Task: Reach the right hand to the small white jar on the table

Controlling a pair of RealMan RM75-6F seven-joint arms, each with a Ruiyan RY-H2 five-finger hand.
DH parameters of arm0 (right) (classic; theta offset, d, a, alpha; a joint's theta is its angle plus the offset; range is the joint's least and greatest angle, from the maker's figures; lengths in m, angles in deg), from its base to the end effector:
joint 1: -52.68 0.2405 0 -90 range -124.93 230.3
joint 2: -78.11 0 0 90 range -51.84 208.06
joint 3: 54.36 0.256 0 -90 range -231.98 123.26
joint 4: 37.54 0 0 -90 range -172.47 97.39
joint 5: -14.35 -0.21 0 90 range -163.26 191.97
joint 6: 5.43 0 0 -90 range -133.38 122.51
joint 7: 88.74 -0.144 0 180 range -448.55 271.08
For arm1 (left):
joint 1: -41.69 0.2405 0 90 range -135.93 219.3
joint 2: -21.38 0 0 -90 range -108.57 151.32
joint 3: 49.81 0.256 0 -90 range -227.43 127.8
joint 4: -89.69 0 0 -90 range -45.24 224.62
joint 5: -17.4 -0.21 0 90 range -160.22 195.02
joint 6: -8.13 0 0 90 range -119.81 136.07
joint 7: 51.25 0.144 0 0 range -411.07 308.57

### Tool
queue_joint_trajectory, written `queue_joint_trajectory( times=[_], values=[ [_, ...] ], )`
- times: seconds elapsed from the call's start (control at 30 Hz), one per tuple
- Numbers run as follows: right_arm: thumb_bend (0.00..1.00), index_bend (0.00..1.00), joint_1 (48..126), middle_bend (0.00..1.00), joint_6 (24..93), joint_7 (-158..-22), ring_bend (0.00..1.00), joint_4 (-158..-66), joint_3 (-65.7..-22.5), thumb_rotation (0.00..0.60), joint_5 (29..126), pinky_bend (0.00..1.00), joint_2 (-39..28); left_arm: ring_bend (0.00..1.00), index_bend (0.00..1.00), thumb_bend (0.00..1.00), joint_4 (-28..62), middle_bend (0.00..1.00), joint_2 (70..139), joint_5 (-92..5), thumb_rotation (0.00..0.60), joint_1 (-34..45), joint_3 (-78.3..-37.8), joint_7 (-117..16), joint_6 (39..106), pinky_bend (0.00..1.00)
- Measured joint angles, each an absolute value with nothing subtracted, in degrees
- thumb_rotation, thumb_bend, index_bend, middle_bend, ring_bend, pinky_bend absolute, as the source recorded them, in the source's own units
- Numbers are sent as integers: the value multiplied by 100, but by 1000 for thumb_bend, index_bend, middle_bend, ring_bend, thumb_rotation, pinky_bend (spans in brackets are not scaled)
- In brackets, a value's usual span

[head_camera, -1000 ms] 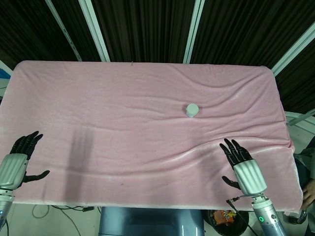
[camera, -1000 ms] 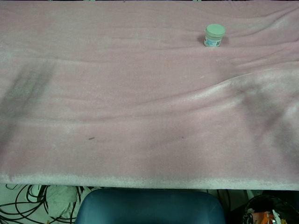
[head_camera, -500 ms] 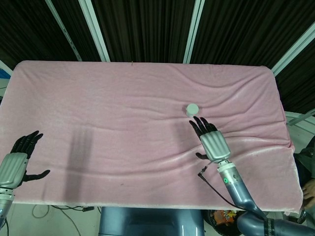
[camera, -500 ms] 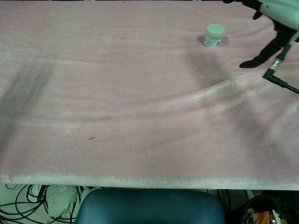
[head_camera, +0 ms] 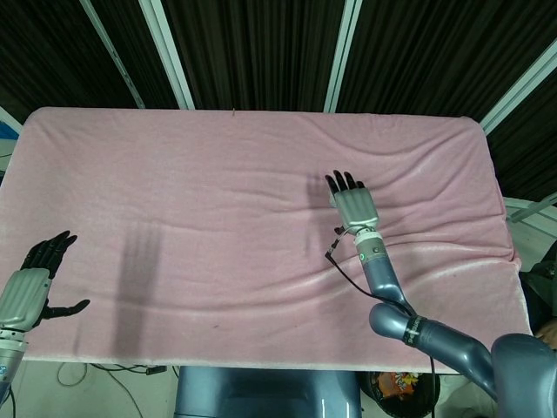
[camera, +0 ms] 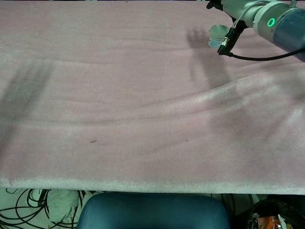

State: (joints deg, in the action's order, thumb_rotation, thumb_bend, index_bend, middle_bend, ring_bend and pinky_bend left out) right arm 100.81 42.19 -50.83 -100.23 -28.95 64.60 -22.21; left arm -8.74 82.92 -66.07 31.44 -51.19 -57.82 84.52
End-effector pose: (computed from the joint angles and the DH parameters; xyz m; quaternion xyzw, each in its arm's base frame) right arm -0.1462 -0.4291 -0.0216 0.6972 -0.3593 0.3052 0.5400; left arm -0.2910 0.1998 0.1418 -0.5992 -0.4716 -0.4013 0.5075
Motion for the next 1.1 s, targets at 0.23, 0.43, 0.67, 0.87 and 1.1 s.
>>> queue_joint_trajectory(
  times=[0.23,0.43,0.67,0.87,1.1],
  values=[
    [183,56,10583,39,3777,-5148,52,-8713,-2815,600,6108,253,-2699,0,0,0,-924,0,8293,-6513,600,3119,-5122,-5677,8371,0],
    [367,332,10869,230,3440,-5539,213,-7765,-2802,600,6064,418,-3046,0,0,0,-939,0,8302,-6411,600,3096,-5140,-5622,8291,0],
    [609,724,11041,557,3238,-6290,550,-7122,-2903,600,6400,703,-3340,0,0,0,-950,0,8315,-6332,600,3069,-5156,-5566,8223,0],
    [624,776,11072,599,3288,-6951,593,-6991,-3032,600,6839,725,-3442,0,0,0,-955,0,8324,-6300,600,3071,-5177,-5561,8236,0],
    [624,777,10961,600,3840,-7632,593,-7599,-3127,600,7364,726,-3217,0,0,0,-954,0,8327,-6348,600,3085,-5179,-5585,8292,0]
  ],
)
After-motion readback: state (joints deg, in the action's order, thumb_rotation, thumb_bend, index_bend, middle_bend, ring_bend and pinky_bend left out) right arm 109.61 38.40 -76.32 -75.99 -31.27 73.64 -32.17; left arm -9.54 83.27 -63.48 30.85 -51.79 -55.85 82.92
